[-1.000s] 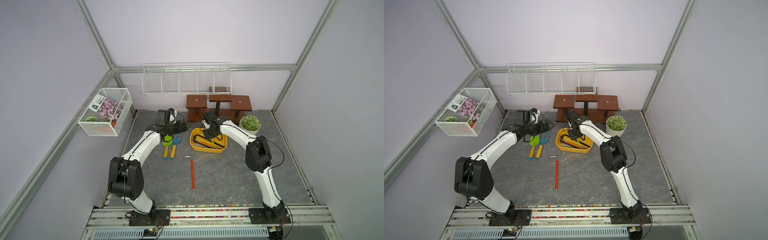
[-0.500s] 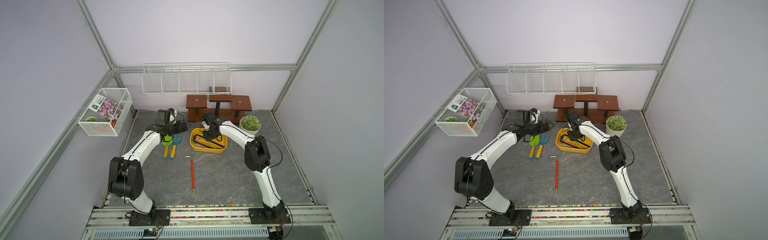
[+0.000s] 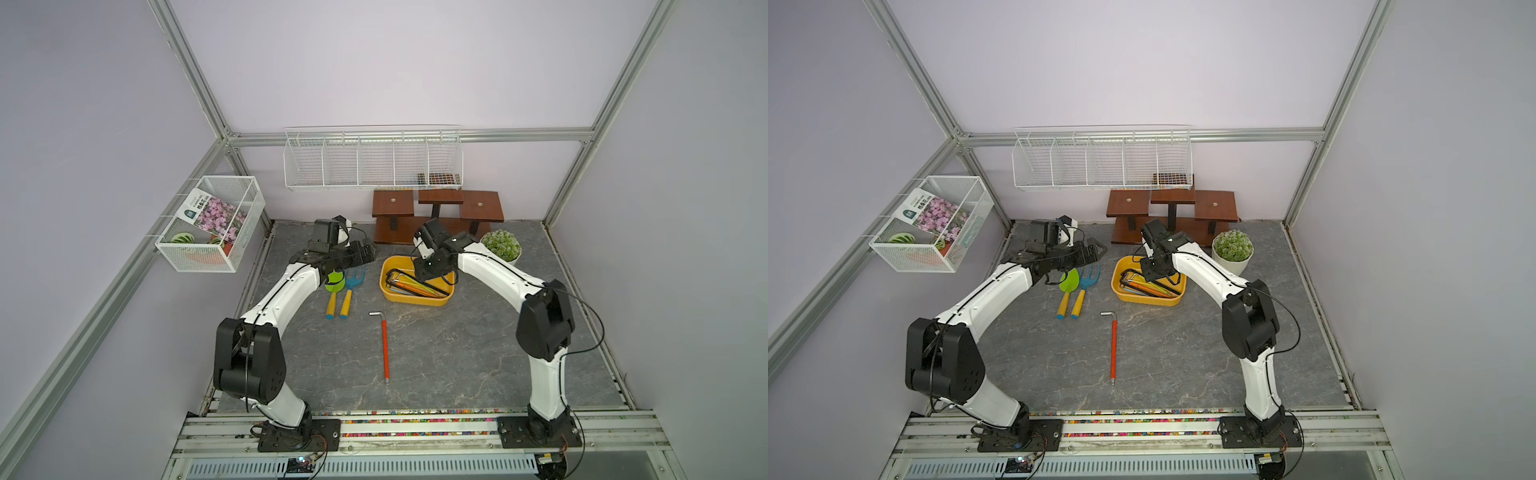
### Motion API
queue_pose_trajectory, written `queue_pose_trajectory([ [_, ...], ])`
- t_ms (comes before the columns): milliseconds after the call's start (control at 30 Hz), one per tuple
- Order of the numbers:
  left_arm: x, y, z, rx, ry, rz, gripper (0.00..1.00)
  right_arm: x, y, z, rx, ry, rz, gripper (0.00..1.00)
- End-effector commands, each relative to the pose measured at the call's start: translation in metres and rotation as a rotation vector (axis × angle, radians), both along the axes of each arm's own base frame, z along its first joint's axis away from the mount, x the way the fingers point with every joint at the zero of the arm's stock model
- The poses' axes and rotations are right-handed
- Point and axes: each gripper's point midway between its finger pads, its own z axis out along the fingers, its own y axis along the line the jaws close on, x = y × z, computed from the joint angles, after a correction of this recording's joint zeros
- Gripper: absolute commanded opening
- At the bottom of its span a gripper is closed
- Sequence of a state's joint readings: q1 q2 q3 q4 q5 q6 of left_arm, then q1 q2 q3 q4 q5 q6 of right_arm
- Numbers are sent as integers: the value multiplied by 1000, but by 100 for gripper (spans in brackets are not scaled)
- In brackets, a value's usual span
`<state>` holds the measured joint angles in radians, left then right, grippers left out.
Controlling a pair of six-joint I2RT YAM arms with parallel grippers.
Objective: Put the hex key on the desktop into the storage box
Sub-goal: Place the Allen key in the storage box, then pick up the Allen key from the center of the board.
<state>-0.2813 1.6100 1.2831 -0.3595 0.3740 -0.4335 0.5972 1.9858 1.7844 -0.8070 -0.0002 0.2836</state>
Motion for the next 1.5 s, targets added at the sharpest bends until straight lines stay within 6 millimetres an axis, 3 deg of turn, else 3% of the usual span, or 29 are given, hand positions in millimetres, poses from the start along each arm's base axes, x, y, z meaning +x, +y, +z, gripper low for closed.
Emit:
queue_pose_trajectory([
  [0,0,6,8,7,-43,20,100,-17,5,17,29,-37,-5,52],
  [267,0,15,15,29,-84,63,100,-66,13,28,22,-73,2,53],
  [633,-1,18,16,40,-89,72,100,-118,44,-1,2,-51,34,53],
  [1033,-3,27,23,58,-118,114,100,-148,76,-39,-26,27,54,54],
  [1467,-2,30,23,68,-118,129,100,-170,97,-68,-43,85,62,52],
])
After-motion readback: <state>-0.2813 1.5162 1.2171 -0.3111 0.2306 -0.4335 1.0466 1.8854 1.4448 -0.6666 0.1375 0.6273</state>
